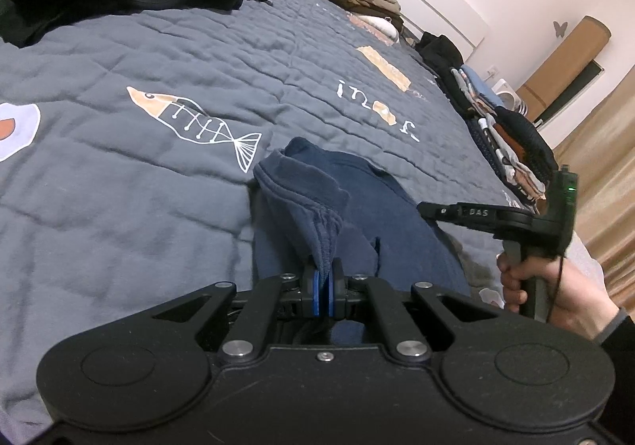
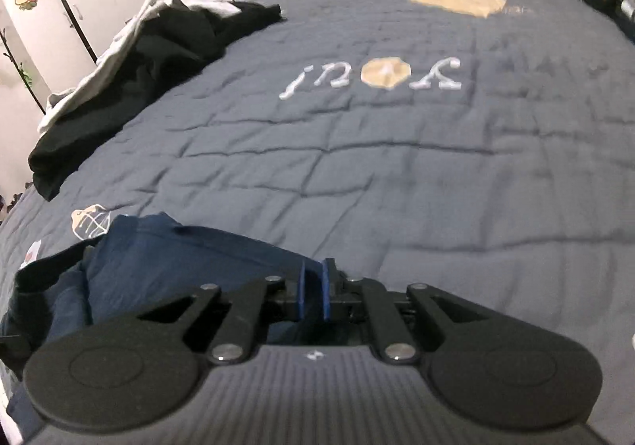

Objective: Fold clothes
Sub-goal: 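Move the right gripper to the navy shirt edge beside the left gripper, then grasp the navy shirt edge with the right gripper while the left gripper holds its fold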

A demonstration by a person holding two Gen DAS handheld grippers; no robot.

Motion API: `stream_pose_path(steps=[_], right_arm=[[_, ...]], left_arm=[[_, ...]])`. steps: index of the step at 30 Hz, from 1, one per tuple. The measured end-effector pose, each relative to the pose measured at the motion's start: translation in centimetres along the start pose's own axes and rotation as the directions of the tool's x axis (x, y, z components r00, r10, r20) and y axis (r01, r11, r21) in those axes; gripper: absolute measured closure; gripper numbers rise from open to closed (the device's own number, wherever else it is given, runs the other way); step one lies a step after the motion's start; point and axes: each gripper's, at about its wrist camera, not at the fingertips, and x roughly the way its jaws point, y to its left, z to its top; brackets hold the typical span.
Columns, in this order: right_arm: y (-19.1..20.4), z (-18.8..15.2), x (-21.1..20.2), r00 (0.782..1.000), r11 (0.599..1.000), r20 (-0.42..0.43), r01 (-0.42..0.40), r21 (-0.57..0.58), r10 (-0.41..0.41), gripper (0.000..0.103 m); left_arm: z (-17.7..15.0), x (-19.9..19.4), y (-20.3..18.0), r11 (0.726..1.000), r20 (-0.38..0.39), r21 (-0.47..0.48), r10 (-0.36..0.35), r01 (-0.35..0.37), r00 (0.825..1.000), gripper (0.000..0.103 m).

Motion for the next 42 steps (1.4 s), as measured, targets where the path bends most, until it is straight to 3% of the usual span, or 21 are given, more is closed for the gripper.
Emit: stream_pose_path(steps=[12, 15, 21, 24, 27, 29, 32, 35, 42], right_arm=[[-1.0, 0.6, -3.8, 0.996, 0.994, 0.087, 0.011, 0.104, -0.021, 0.094], [-0.7, 0.5, -5.3, 0.994, 0.990, 0.105, 0.000, 0.139, -0.015, 0.087], [6.2, -2.7, -10.6, 0.982, 0.989, 0.125, -0.136, -0.060, 0.143, 0.054], [10.4, -4.9, -11.9, 0.975, 0.964, 0.086, -0.186, -0.190, 0.205, 0.050], [12.5, -6.6, -11.7, 0.977, 0.946, 0.069, -0.174, -0.275, 0.200, 0.045], [13.8, -7.8, -11.5, 0.979, 0.930, 0.059, -0.166, -0.329, 0.195, 0.043], [15.7, -9.4, -11.3, 0.981, 0.900, 0.044, -0.153, -0.409, 0.186, 0.042], [17.2, -10.7, -11.0, 0.984, 0.871, 0.036, -0.138, -0.472, 0.175, 0.042], [18.4, -9.8, -8.1, 0.989, 0.857, -0.037, -0.143, -0.495, 0.144, 0.041]], left_arm=[[0.0, 0.2, 0.0, 1.000, -0.008, -0.005, -0.005, 0.005, 1.000, 0.099], [0.1, 0.3, -0.2, 1.000, -0.008, -0.006, -0.010, 0.010, 1.000, 0.099], [0.4, 0.3, -0.4, 1.000, -0.012, -0.016, -0.018, 0.017, 1.000, 0.099], [0.8, 0.0, -0.7, 1.000, -0.031, 0.006, -0.018, 0.018, 0.999, 0.097], [1.4, -1.1, -0.9, 0.999, -0.021, 0.047, -0.021, 0.022, 1.000, 0.093], [1.8, -1.8, -1.0, 0.997, -0.015, 0.063, -0.040, 0.041, 0.999, 0.074], [2.3, -3.1, -1.2, 0.994, 0.012, 0.089, -0.059, 0.058, 0.998, 0.062], [2.6, -4.2, -1.4, 0.992, 0.046, 0.112, -0.066, 0.060, 0.997, 0.058], [2.7, -4.6, -1.0, 0.995, 0.068, 0.095, -0.044, 0.038, 0.997, 0.058]])
